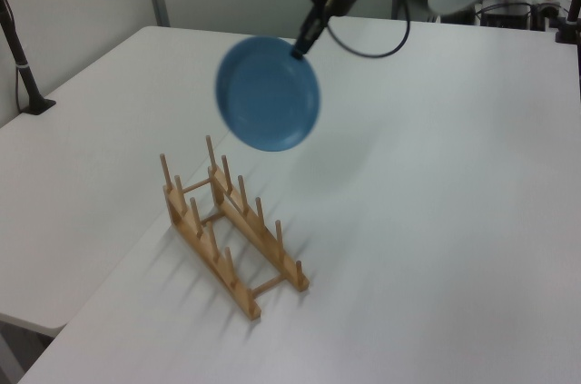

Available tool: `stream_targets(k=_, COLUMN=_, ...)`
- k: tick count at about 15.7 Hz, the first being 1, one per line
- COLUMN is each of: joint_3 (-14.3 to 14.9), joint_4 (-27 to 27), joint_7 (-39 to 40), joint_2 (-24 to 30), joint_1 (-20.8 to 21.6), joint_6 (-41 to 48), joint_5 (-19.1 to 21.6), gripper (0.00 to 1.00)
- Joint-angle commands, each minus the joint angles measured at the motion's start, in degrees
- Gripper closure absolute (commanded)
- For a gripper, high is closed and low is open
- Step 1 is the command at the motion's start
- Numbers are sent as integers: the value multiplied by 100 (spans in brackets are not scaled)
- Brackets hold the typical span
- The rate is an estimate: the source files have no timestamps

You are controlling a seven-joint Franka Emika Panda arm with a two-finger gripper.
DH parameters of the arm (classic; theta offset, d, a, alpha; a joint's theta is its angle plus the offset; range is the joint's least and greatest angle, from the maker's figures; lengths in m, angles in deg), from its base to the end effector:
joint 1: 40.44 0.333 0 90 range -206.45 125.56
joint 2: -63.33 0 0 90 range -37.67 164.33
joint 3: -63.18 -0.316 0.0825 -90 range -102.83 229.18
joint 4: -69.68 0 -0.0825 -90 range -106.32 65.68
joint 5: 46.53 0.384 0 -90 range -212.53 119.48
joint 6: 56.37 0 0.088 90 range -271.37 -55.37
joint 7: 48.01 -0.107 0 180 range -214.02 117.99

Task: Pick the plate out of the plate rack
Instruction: 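Carry the plate away from the rack and lower it onto the table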

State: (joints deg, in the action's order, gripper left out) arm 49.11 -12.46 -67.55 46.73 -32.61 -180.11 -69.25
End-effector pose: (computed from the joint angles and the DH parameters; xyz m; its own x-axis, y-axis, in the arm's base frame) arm 0.6499 0.2185 0.5827 0.8554 0.1835 0.4844 0.1168 -0.9794 0.1647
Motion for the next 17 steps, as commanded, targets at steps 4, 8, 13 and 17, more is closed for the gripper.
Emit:
stream_targets(k=4, joint_3=88, joint_4=-346, joint_7=2478, joint_2=474, joint_1=-799, joint_6=1658, joint_5=1358, gripper=100)
stream_targets(k=8, joint_3=386, joint_4=-416, joint_7=3577, joint_2=465, joint_1=-1081, joint_6=2301, joint_5=1385, gripper=100)
stream_targets(k=13, joint_3=667, joint_4=-1030, joint_7=4677, joint_2=439, joint_1=-1468, joint_6=2267, joint_5=1402, gripper=100)
stream_targets(k=17, joint_3=852, joint_4=-1392, joint_7=5239, joint_2=202, joint_1=-1635, joint_6=2101, joint_5=1411, gripper=100)
